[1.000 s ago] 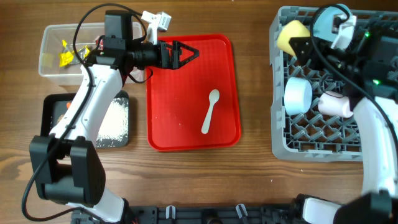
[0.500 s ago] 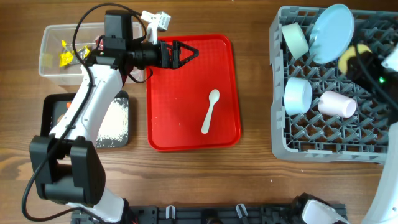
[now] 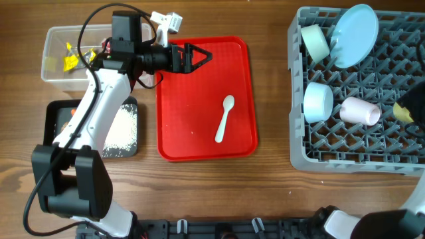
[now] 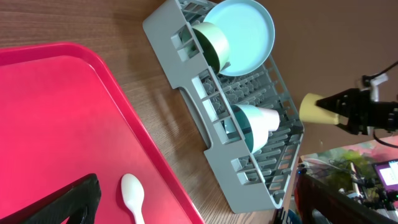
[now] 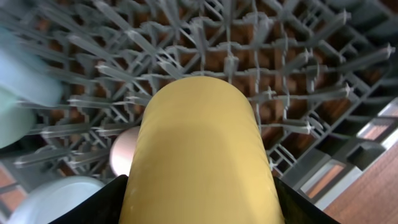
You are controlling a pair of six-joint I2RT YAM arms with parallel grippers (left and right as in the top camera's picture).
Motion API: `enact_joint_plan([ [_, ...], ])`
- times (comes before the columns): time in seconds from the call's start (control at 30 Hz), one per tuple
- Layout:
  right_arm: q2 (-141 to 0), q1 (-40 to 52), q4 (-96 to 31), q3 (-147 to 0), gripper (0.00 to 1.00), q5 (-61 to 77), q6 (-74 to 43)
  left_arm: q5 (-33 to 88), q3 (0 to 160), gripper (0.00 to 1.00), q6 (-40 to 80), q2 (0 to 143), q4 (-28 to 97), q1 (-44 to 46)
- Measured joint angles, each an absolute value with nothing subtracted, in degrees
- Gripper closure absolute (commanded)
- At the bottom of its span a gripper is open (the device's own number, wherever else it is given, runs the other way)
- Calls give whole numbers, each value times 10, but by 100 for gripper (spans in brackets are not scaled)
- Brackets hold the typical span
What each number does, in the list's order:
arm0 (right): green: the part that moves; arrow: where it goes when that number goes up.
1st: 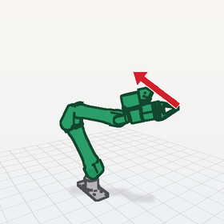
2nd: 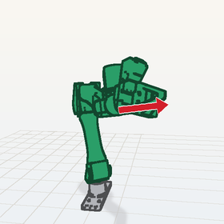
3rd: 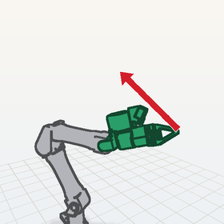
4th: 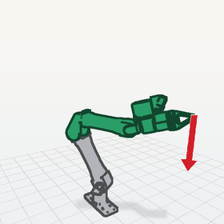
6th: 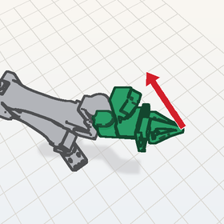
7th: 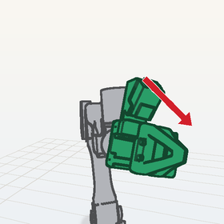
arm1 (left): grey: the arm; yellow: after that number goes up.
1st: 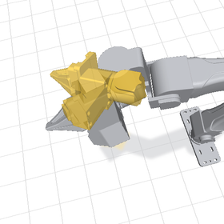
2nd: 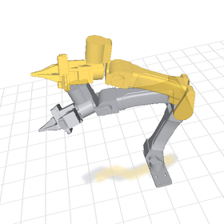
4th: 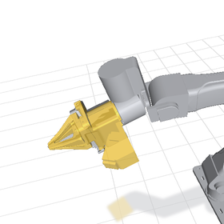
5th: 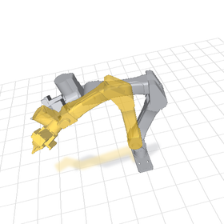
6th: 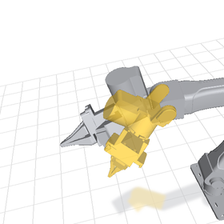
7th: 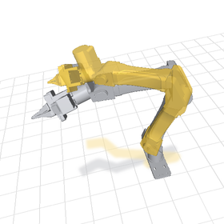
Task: Sort waste into correct bins and load items into the dishwasher rack
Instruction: 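Lower the yellow cup into a rack slot and open the right gripper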
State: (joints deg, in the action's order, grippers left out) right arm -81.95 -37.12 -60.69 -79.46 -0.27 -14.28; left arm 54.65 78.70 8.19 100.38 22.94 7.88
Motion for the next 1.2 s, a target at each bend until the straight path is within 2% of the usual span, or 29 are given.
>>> enact_joint_plan([
  [0.23,-872,-377,-608,-795,46,-3,-143,547,787,0,82,1004,229,79],
  [0.67,-882,-377,-746,-795,46,20,-122,547,787,0,82,1004,229,79],
  [1.13,-883,-316,-731,-732,46,29,-116,547,787,0,82,1004,229,79],
  [1.2,-883,-315,-731,-732,43,26,-117,546,787,0,82,1004,229,79],
])
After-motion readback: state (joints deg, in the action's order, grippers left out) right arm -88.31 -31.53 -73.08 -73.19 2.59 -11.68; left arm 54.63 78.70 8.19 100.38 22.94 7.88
